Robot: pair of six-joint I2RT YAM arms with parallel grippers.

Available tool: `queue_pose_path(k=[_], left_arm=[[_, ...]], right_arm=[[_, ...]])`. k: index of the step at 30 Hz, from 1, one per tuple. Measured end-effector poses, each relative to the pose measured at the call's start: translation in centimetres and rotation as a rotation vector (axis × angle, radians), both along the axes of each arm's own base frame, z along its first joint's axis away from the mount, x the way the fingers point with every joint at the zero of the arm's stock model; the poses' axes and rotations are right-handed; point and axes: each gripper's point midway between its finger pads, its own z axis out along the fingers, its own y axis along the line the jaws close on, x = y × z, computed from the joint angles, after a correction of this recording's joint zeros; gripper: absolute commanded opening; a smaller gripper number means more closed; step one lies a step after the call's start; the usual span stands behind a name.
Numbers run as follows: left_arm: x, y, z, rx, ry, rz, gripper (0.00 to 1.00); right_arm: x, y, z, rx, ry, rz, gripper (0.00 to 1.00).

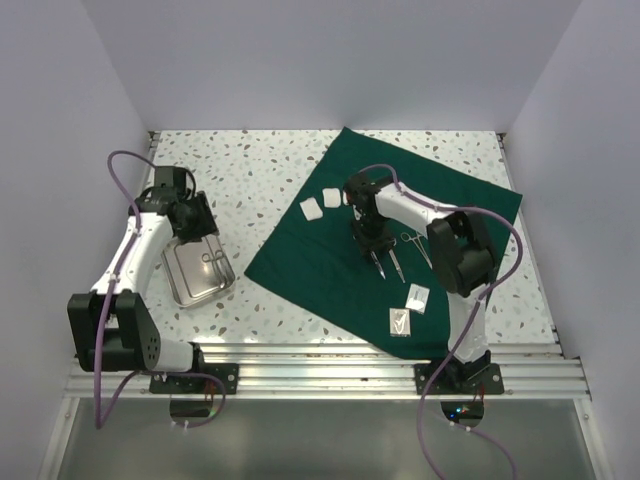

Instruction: Prepare the surgical pack

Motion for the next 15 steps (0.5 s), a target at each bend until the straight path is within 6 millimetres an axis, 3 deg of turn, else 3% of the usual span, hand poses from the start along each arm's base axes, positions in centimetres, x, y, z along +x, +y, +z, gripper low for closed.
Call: queue_pose_path(k=[7, 11, 15], left_arm=[[1.1, -3.0, 0.7, -0.086, -0.057, -0.075, 0.44], [1.4, -6.2, 0.6, -0.132, -0.065, -0.161, 0.44], [1.5, -9.5, 0.7, -0.196, -0.079, -0.254, 0.44]], right_arm=[[0.8, 0.3, -1.3, -0.011, 0.012, 0.009, 0.34], [1.0, 0.4, -1.3, -0.006, 0.010, 0.017, 0.30], [1.0, 0.5, -1.4, 0.000, 0.013, 0.017, 0.19]])
